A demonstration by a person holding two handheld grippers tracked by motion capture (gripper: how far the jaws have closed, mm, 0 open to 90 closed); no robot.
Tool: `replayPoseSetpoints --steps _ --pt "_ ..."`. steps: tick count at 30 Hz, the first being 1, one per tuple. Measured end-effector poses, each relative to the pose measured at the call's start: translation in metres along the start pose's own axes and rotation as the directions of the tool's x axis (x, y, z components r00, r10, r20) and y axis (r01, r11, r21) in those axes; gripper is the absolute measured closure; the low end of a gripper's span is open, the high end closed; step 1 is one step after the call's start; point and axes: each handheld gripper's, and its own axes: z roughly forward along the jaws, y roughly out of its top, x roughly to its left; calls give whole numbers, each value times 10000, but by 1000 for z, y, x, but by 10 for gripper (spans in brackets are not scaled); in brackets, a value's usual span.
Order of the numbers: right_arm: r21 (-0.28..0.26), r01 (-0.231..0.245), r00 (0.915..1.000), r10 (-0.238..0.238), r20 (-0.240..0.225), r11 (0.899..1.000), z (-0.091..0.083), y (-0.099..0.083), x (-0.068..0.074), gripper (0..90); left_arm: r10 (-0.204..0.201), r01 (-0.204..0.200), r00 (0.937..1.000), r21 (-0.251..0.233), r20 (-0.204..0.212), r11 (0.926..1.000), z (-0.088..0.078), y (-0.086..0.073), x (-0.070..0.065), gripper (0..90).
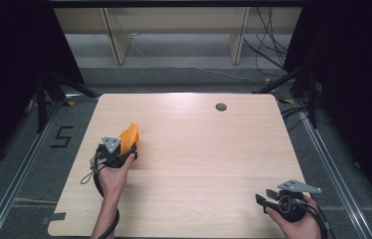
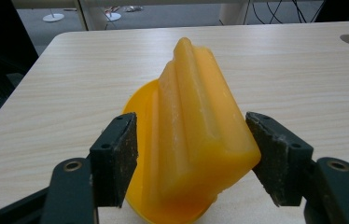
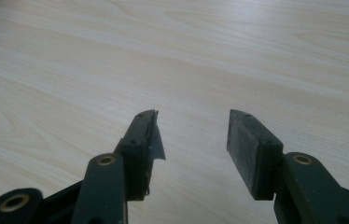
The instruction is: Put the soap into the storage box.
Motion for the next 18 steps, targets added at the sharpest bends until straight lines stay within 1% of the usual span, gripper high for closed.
replayPoseSetpoints --steps 1,2,4,6,8,9,11,12,13,14,15,18 --pt "-43 75 10000 -75 17 10000 0 0 -1 529 -7 7 10000 -43 19 10000 0 0 0 353" --pt "3 -4 10000 4 3 10000 0 0 0 529 20 -20 10000 -38 14 10000 -1 1 0 353" --pt "7 -3 10000 3 1 10000 0 0 0 529 33 -32 10000 -115 29 9999 -2 1 -1 353" --pt "8 -4 10000 4 4 10000 0 0 0 529 132 -131 9999 -123 45 9998 -4 1 -1 353" --pt "-49 69 10000 -69 4 10000 0 0 0 529 91 -91 10000 -131 27 9999 -6 1 -1 352" --pt "-129 359 9994 -359 -2 9993 1 0 -3 529 113 -112 9999 -182 73 9998 -11 1 -2 352" --pt "-122 343 9994 -343 2 9993 1 0 -3 529 102 -99 9999 -221 138 9997 -12 1 -3 352" --pt "-197 488 9988 -488 9 9986 1 1 -4 529 192 -189 9997 -250 116 9995 -15 1 -4 350" --pt "-197 488 9988 -488 9 9986 1 1 -4 529 221 -217 9997 -285 127 9994 -18 1 -4 350" --pt "-125 263 9997 -263 -12 9996 1 0 -2 529 211 -207 9997 -332 127 9992 -20 1 -5 350" --pt "-166 452 9990 -452 -10 9988 1 1 -3 529 260 -256 9996 -341 134 9991 -23 1 -6 349" --pt "-176 433 9991 -433 7 9989 1 1 -3 529 396 -386 9990 -444 215 9983 -30 1 -8 347"
